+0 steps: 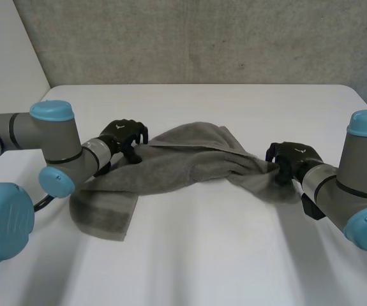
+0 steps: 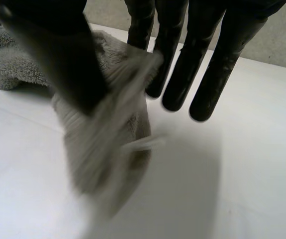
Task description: Fold the towel.
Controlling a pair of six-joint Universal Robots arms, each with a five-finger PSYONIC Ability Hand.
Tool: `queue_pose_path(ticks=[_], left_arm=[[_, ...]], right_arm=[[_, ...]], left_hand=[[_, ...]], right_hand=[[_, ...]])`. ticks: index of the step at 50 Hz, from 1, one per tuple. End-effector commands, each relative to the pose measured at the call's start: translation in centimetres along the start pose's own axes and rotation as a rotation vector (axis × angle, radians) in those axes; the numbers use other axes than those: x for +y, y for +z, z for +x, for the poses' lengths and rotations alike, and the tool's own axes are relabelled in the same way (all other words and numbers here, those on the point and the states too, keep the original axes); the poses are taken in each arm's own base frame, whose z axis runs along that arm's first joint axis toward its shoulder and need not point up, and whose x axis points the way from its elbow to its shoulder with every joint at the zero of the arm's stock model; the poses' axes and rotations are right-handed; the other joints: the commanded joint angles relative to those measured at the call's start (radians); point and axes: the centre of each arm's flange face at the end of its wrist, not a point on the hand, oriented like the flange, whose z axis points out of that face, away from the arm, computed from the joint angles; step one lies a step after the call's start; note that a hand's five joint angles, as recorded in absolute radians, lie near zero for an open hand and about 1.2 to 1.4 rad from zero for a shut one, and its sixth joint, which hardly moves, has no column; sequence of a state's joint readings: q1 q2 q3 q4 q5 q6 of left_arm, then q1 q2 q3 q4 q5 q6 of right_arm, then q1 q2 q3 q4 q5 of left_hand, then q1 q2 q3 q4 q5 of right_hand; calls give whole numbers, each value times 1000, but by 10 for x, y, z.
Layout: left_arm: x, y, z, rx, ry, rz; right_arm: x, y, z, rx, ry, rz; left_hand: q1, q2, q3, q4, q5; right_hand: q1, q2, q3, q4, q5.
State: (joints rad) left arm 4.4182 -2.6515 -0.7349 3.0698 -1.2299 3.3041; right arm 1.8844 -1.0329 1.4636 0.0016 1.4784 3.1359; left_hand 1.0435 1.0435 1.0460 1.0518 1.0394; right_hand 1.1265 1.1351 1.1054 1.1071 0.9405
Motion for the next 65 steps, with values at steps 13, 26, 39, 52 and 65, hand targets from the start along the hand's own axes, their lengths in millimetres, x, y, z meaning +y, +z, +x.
queue_pose_path(ticks=[13, 26, 39, 52, 65], left_arm=[[-95, -56, 3, -115, 117, 220], [-235, -85, -25, -392, 196, 809], [-143, -87, 5, -316, 161, 531], [6, -126, 36, -228, 258, 16], [3, -178, 79, -130, 299, -47]], right_arm=[[-61, -20, -5, -26, -144, 220], [-213, -37, -15, 76, -326, 1084], [-141, -9, -38, -36, -492, 743], [-34, -10, -29, -89, -685, 271], [-32, -36, -16, -48, -689, 252]], left_hand=[[353, 353, 350, 344, 182], [353, 353, 350, 344, 182], [353, 353, 350, 344, 182], [353, 353, 350, 344, 182], [19, 19, 16, 10, -152]], right_hand=[[270, 261, 291, 289, 281], [270, 261, 291, 289, 281], [270, 261, 291, 289, 281], [270, 261, 291, 289, 281], [270, 261, 291, 289, 281]])
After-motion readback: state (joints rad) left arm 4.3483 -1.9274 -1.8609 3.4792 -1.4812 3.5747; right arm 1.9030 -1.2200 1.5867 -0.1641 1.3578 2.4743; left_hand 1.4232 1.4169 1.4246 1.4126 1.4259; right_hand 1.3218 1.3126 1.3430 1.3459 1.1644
